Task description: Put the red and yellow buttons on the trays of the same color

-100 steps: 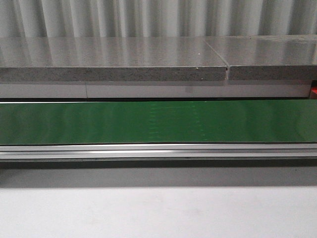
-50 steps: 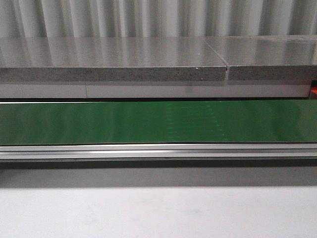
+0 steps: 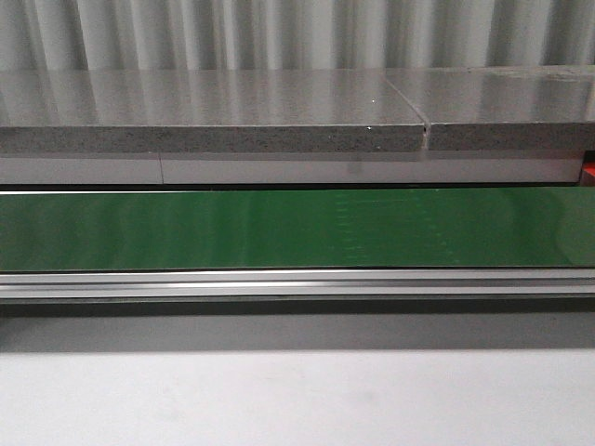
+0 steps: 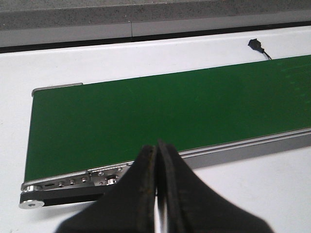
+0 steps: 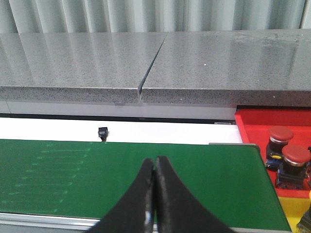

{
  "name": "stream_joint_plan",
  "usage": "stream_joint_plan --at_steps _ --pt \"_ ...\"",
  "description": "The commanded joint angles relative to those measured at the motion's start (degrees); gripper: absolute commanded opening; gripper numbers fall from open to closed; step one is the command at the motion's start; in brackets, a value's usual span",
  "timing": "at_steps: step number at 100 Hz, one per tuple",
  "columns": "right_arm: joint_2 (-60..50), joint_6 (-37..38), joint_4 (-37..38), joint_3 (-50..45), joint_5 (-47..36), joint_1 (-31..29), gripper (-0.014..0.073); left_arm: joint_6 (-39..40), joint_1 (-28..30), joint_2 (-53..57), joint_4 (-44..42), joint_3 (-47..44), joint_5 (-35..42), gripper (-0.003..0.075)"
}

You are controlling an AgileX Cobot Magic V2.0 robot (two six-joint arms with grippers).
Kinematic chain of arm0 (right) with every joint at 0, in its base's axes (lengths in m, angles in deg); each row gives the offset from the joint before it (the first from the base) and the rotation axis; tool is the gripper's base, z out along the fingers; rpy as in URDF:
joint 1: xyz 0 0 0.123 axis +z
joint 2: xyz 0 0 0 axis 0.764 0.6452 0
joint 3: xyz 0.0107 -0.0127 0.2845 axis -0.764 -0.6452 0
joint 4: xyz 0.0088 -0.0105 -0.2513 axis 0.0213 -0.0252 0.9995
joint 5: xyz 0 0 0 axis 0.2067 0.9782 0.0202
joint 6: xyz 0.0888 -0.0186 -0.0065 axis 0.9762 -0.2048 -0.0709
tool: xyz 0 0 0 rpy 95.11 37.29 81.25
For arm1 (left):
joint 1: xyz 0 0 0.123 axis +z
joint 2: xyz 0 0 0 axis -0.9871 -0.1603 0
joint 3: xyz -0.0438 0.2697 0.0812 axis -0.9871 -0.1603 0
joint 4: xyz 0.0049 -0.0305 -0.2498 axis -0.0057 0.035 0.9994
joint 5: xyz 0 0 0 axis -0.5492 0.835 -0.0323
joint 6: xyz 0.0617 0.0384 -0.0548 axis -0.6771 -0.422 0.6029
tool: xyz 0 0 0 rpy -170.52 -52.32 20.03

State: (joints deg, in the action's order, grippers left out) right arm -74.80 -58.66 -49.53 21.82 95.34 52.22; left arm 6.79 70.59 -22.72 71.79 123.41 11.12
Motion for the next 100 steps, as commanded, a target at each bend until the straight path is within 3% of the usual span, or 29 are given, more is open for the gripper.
stream_joint_plan --at_steps 1,14,32,48,54,100 --pt "0.0 0.0 -0.9 -0.5 -8.6 -0.3 -0.0067 -0.1 -0.4 0.0 0.8 1.6 3.7 -0.0013" --pt "-0.2 5.9 4.8 -3.9 -14.4 -2.5 -0.0067 -0.1 -0.4 0.0 0.8 1.6 3.7 -0.0013" --pt "-2.3 15.9 15.4 -7.3 -14.3 -4.0 -0.0067 -0.1 -0.4 0.0 0.8 1.6 3.7 -0.0013" --pt "-9.9 15.9 15.4 -11.2 -14.2 -4.0 -0.0067 -0.1 -0.4 0.0 0.8 1.6 3.7 -0.0013" --pt "-12.9 15.9 15.5 -11.0 -10.3 -4.0 -0.0067 -0.1 -0.4 0.0 0.8 1.6 3.7 -0.0013" --pt "-12.5 15.9 15.4 -11.0 -9.4 -3.8 -0.0067 -0.1 -0.4 -0.1 0.8 1.6 3.9 -0.0013"
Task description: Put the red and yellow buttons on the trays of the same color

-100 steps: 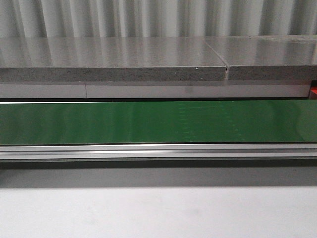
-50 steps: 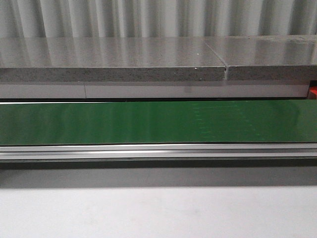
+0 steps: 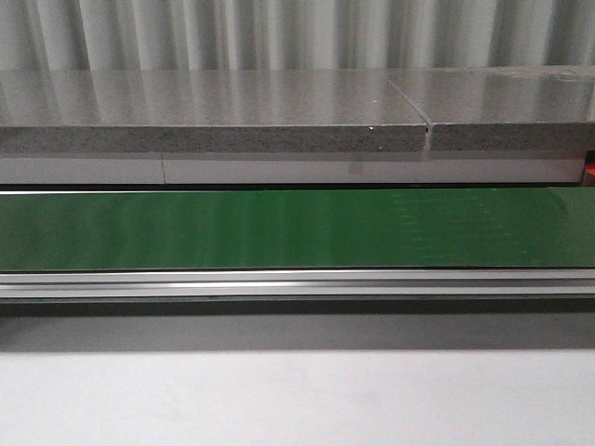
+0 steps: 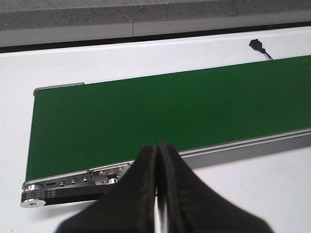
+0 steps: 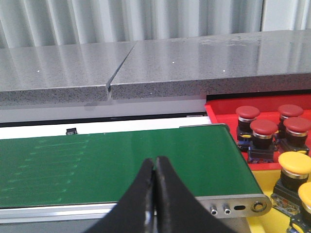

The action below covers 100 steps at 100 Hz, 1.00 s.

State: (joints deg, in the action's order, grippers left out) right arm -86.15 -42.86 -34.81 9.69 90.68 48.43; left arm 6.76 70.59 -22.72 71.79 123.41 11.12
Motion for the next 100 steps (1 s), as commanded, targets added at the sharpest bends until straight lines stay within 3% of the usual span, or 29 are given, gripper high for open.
stream_joint_plan --at_steps 1,76,100 --pt "-1.2 0.1 0.7 1.1 -4.7 0.0 -0.0067 0.0 -0.4 -0.1 0.8 1.6 3.9 -0.0013" --pt "-1.2 0.1 0.7 1.1 -4.7 0.0 -0.0067 0.3 -0.4 0.0 0.6 0.7 5.5 -0.0013" --pt "-1.2 0.1 0.7 1.1 -4.7 0.0 -0.0067 7.4 -0.1 4.7 -7.9 -5.8 24.4 -0.0013"
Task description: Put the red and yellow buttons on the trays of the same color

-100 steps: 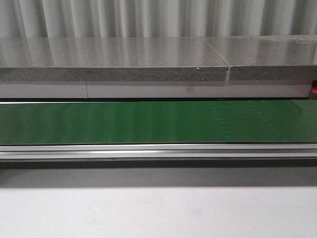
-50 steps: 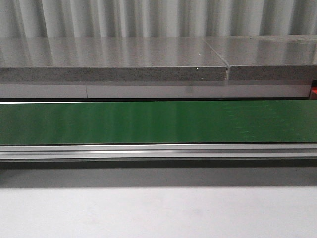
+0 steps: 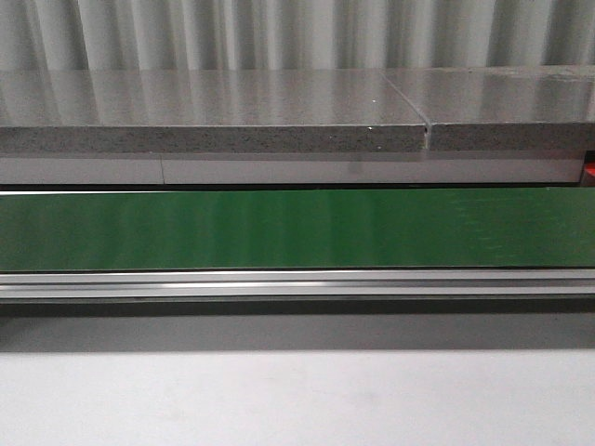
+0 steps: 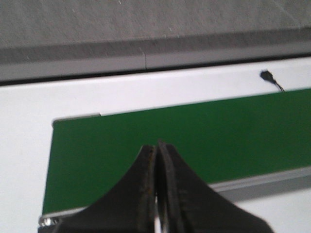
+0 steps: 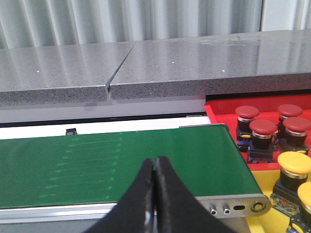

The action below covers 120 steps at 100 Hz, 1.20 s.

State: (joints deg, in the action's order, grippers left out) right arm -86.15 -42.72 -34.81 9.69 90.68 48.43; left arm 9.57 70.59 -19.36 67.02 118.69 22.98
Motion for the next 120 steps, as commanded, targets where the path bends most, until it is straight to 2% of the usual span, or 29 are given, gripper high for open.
stream_joint_plan --at_steps 1,9,22,42,70,85,88,120 --pt "-1.2 0.0 0.7 1.1 -4.7 0.0 -0.0067 4.9 0.1 1.7 -3.5 -1.4 13.2 -0.0013" --pt "-1.2 0.0 0.7 1.1 -4.7 0.0 -0.0067 5.5 1.5 3.7 -3.7 -5.0 18.0 -0.0013" --pt "-1.2 0.0 0.7 1.1 -4.7 0.0 -0.0067 5.4 3.7 7.5 -3.7 -9.4 18.7 -0.0013" --pt "-1.2 0.0 0.7 1.1 -4.7 0.0 -0.0067 4.4 4.1 12.6 -3.8 -18.3 27.0 -0.0013" --pt "-1.2 0.0 0.7 1.1 -4.7 0.0 -0.0067 4.4 4.1 21.7 -3.5 -31.0 34.9 -0.0013" --pt "-1.2 0.0 0.7 1.1 -4.7 0.0 -0.0067 4.4 4.9 28.5 -1.1 -37.6 35.5 -0.0013" --pt "-1.2 0.0 0.7 1.1 -4.7 0.0 -0.0067 4.4 5.4 30.6 -1.1 -37.7 32.0 -0.0013" --pt "-0.9 0.0 0.7 1.1 -4.6 0.0 -0.0067 4.4 5.9 30.1 -1.1 -37.7 31.5 -0.0013"
